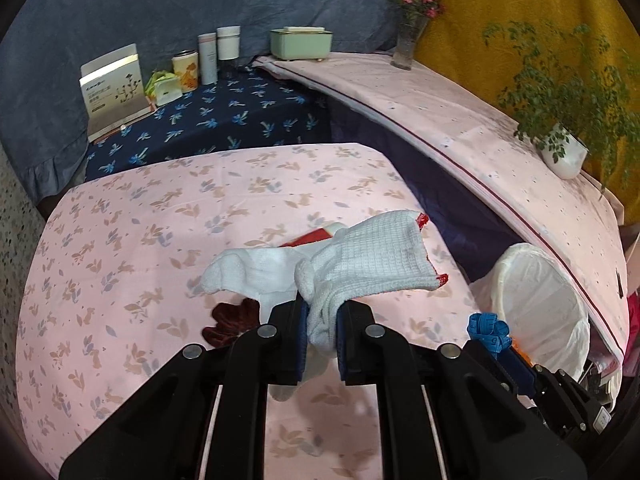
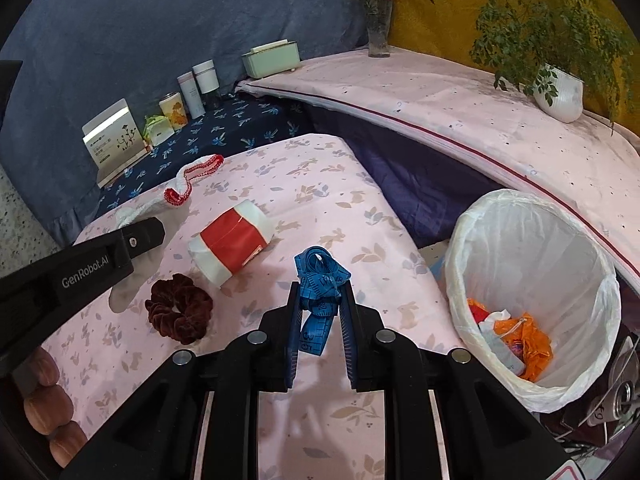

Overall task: Collect trash
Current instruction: 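Carry the socks and blue tape measure in both tools over the bin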

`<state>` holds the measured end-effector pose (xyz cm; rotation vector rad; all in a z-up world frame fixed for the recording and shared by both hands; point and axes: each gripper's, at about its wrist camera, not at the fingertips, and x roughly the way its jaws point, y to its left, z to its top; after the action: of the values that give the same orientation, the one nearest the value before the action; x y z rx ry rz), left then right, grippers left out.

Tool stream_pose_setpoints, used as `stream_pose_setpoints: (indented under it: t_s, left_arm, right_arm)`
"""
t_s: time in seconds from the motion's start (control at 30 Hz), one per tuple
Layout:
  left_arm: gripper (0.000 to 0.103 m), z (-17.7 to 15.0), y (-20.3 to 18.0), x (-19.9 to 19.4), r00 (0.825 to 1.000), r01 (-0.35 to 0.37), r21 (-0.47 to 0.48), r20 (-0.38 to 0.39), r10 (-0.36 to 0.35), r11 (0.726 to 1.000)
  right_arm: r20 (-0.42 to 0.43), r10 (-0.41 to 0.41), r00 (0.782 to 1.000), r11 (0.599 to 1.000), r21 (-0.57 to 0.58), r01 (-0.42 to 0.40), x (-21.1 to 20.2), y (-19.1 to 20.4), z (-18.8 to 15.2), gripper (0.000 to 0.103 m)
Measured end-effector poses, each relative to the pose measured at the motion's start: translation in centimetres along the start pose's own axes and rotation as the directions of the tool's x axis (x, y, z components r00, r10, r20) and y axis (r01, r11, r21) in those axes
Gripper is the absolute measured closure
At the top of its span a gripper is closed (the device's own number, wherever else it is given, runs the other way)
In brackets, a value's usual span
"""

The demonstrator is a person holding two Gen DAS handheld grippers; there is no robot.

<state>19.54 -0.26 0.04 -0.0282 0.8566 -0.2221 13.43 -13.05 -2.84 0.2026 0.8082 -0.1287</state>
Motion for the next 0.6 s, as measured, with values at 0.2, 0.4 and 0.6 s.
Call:
stream_pose_setpoints:
  t_s: [0.2,0.4,0.6]
  left_arm:
    - [0.092,-0.4,-4.0,-0.1,1.0,0.025,0.06,-0.006,-0.024,0.998]
    - [0.092,-0.9,-8.6,0.2,0.998,0.056,0.125,-0.018,-0.054,0.991]
    - [0.092,-1.7,-13.7,0.4,0.995,0.099,0.198,-0.036,-0.094,0.975]
  right_arm:
    - [0.016,-0.023,1.0,0.998,0.06,0.022,-1.0,-3.9,0.1,0.086]
    - [0.024,-0.054,0.998,0.991,0.12,0.05,-1.7,-8.2,-0.3,0.086]
    - [0.023,-0.095,0.995,0.977,0.196,0.088,-2.5,-12.9,-0.9,0.086]
